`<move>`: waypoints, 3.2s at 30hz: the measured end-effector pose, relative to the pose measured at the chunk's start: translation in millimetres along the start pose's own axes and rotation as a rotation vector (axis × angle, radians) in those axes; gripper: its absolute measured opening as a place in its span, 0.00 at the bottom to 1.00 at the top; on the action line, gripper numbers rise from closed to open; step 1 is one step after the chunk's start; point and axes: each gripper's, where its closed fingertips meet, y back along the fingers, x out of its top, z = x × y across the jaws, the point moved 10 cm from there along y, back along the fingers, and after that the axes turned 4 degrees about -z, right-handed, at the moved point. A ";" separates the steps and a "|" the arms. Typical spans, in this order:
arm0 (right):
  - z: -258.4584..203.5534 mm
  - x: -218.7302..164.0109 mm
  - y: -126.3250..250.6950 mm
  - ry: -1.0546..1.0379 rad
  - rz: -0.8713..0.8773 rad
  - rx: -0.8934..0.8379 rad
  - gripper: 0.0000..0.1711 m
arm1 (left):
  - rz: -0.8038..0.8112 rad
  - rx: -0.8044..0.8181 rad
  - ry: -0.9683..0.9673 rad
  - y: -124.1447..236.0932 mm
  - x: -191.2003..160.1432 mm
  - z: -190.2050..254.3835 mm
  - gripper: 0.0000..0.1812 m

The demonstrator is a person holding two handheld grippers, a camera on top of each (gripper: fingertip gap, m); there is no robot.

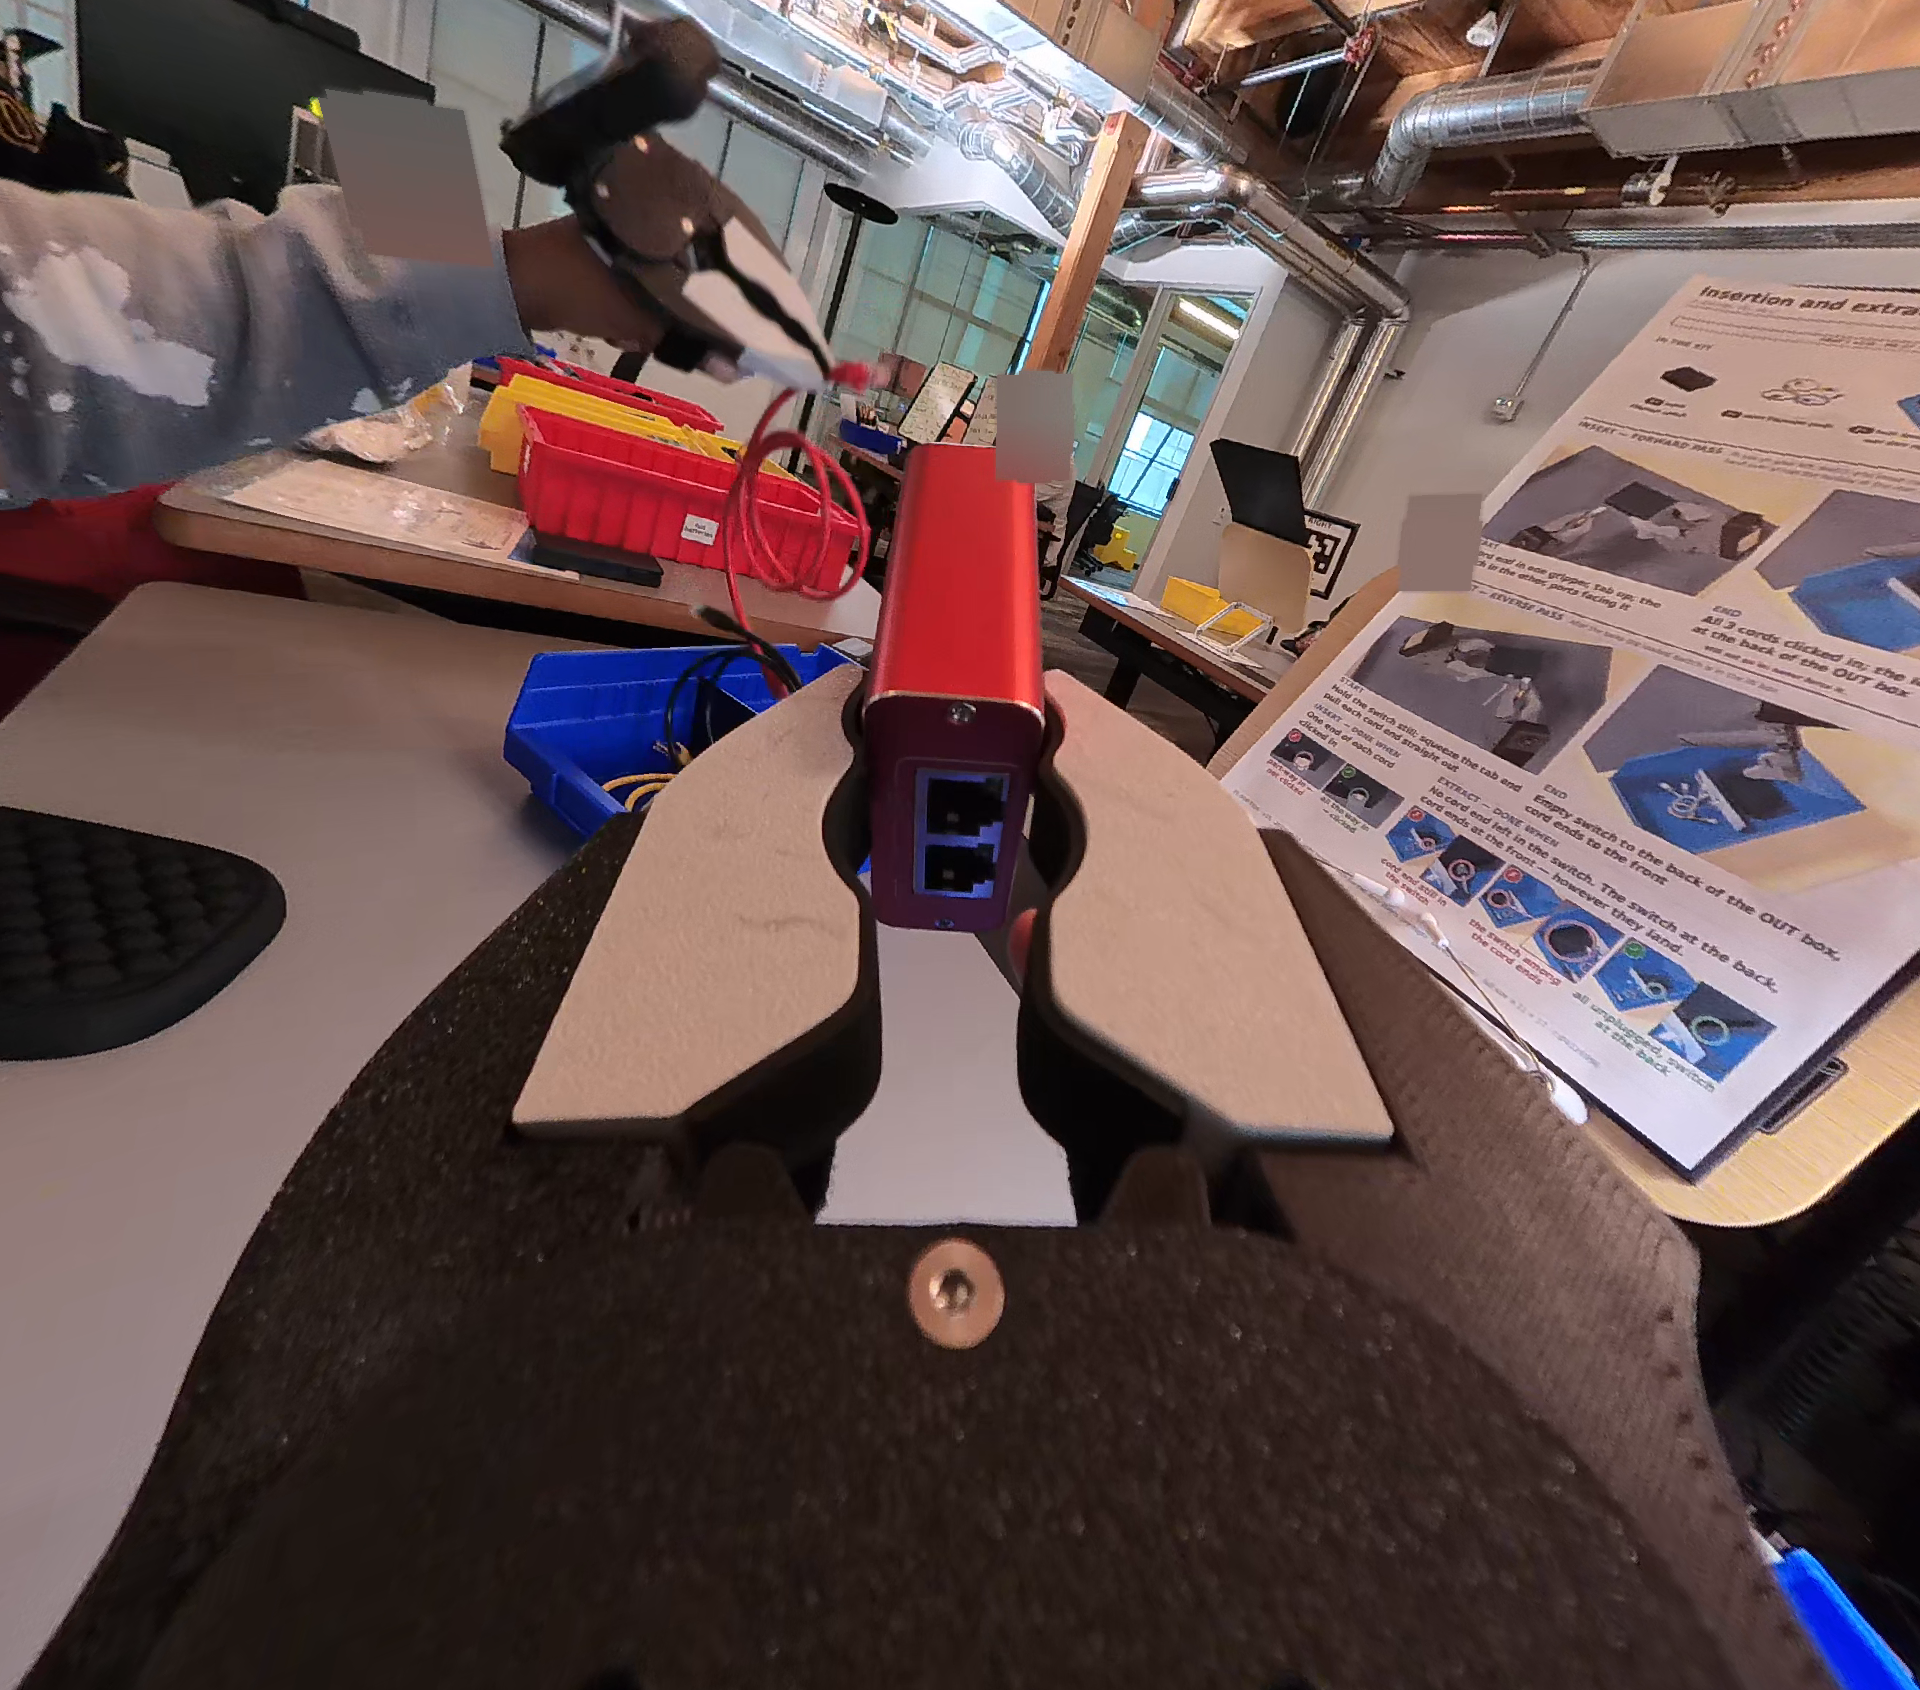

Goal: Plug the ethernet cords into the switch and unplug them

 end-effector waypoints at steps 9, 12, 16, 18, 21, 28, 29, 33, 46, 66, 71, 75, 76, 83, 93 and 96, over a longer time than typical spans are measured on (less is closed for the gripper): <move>0.3 1.4 1.7 0.000 0.004 -0.001 0.15 | -0.204 -0.361 -0.167 -36.3 -3.3 74.5 0.04; 2.4 0.2 2.7 -0.008 0.006 -0.005 0.15 | -0.150 -0.411 -0.117 -27.8 7.0 68.2 0.04; 3.0 -0.7 2.6 -0.011 0.006 -0.006 0.15 | -0.004 -0.403 0.027 -6.5 22.7 40.3 0.03; 2.6 -0.9 1.8 -0.012 0.006 -0.004 0.15 | -0.008 -0.297 0.029 -3.4 21.8 26.3 0.03; 1.0 -0.7 0.6 -0.007 0.001 -0.001 0.15 | -0.105 -0.187 -0.032 -10.1 10.9 16.7 0.03; 1.9 -2.8 -0.3 -0.007 -0.008 -0.006 0.15 | -0.392 -0.113 -0.327 -25.5 -5.5 32.7 0.03; 1.7 -3.3 -0.8 -0.006 -0.011 -0.006 0.15 | -0.416 -0.130 -0.359 -29.8 -7.4 40.0 0.03; 1.0 -3.3 -1.5 0.003 -0.017 -0.007 0.15 | -0.467 -0.014 -0.470 -41.7 -9.4 56.9 0.03; 3.3 -3.2 1.2 -0.006 -0.007 -0.013 0.15 | -0.462 0.232 -0.554 -27.5 8.3 29.2 0.03; 4.6 -4.7 3.6 -0.007 -0.015 -0.018 0.15 | 0.518 -0.079 0.517 -16.1 -37.9 69.3 0.04; 5.9 -4.7 5.4 -0.007 -0.014 -0.023 0.15 | 0.549 -0.068 0.336 -24.6 -95.8 90.8 0.04; 8.1 -6.8 5.7 -0.028 -0.003 -0.020 0.15 | 0.332 -0.247 0.170 -22.0 -130.2 114.9 0.06; 8.1 -7.9 4.8 -0.034 -0.002 -0.017 0.15 | 0.261 -0.308 0.134 -18.9 -134.2 118.5 0.07; 0.8 -11.0 -4.7 -0.024 -0.032 0.006 0.15 | -0.281 -0.611 -0.041 -0.2 -140.7 120.7 0.26; 1.6 -12.9 -5.4 -0.043 -0.026 0.018 0.15 | -0.104 -0.676 -0.077 -6.2 -73.8 107.6 0.24; 0.8 -14.0 -6.2 -0.037 -0.036 0.020 0.15 | -0.087 -0.708 -0.173 -40.1 -48.9 132.9 0.22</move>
